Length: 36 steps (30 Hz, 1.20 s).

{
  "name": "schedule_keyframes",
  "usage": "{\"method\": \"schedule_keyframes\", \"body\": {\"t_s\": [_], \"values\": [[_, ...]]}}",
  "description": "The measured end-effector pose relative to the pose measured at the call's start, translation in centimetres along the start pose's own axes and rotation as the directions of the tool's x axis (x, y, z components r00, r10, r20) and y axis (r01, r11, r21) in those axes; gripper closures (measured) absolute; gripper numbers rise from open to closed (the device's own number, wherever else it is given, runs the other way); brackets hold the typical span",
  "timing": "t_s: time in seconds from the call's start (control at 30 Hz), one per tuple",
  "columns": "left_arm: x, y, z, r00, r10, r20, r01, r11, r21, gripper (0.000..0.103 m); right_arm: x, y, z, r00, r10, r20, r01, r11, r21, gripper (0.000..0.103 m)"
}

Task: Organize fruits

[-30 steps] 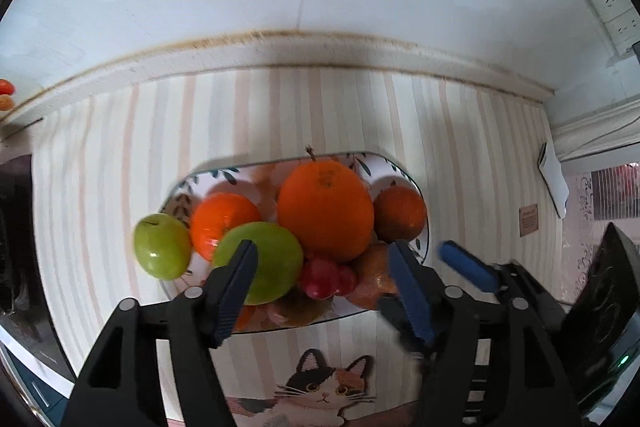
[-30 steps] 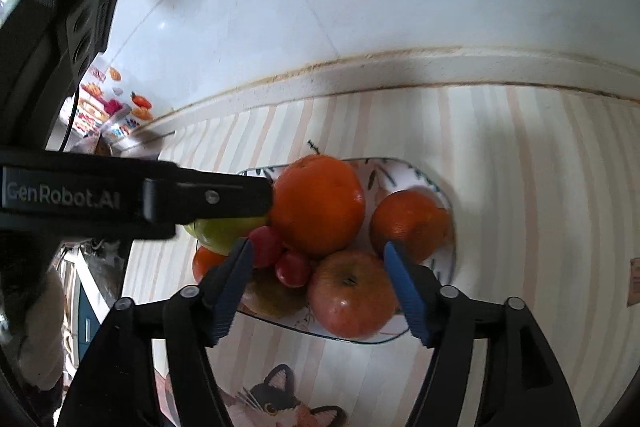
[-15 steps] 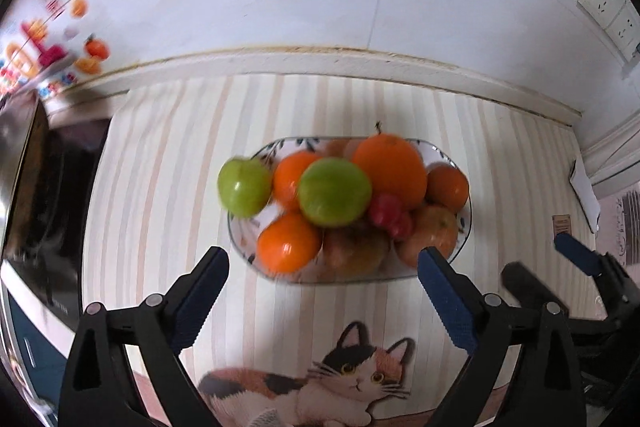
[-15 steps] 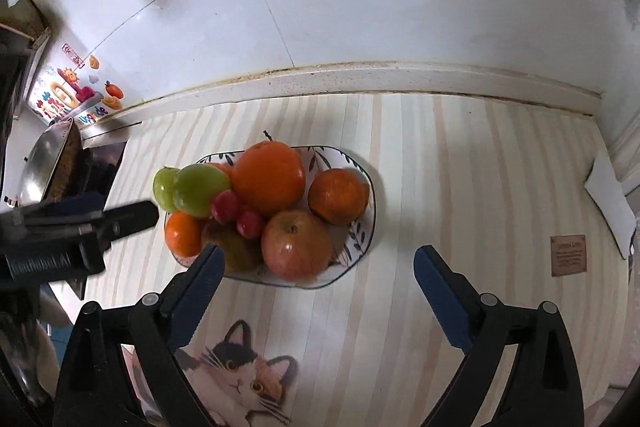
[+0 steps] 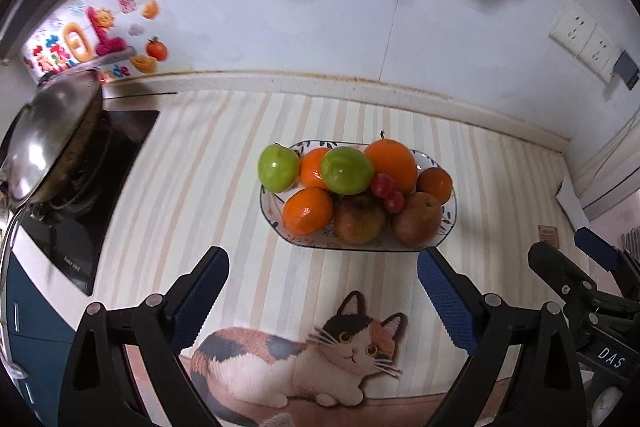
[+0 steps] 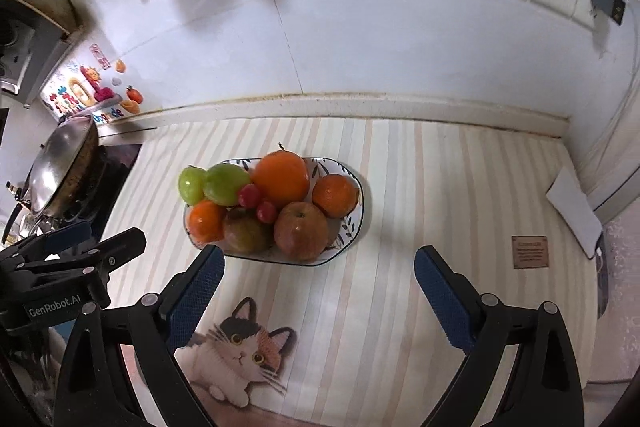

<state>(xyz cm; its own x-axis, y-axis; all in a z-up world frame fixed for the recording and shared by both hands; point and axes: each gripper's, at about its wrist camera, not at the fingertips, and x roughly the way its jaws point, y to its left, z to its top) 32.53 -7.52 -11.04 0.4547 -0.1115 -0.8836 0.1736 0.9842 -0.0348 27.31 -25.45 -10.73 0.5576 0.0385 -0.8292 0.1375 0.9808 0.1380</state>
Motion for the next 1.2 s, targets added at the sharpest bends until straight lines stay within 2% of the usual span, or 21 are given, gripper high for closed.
{"method": "schedule_keyframes", "body": {"t_s": [0.3, 0.57, 0.87, 1.2], "values": [[-8.2, 0.6, -5.0, 0.991, 0.019, 0.132, -0.018, 1.0, -0.011, 0.007, -9.2, 2.4, -4.1, 0.994, -0.002, 0.107, 0.006, 0.999, -0.04, 0.005], [-15.3, 1.1, -10.7, 0.973, 0.035, 0.226, -0.031, 0.999, -0.021, 0.007, -17.4, 4.1, -9.9, 0.984, 0.004, 0.18, 0.005, 0.999, -0.051, 0.005], [-21.0, 0.5, -16.3, 0.963, 0.024, 0.268, -0.02, 1.0, -0.018, 0.007, -25.7, 4.5, -15.3, 0.97, 0.001, 0.244, 0.017, 0.997, -0.07, 0.003], [-24.3, -0.4, -18.8, 0.954, 0.033, 0.298, -0.024, 0.999, -0.033, 0.007, -30.1, 4.2, -18.0, 0.965, 0.03, 0.26, -0.001, 0.994, -0.11, 0.002]]}}
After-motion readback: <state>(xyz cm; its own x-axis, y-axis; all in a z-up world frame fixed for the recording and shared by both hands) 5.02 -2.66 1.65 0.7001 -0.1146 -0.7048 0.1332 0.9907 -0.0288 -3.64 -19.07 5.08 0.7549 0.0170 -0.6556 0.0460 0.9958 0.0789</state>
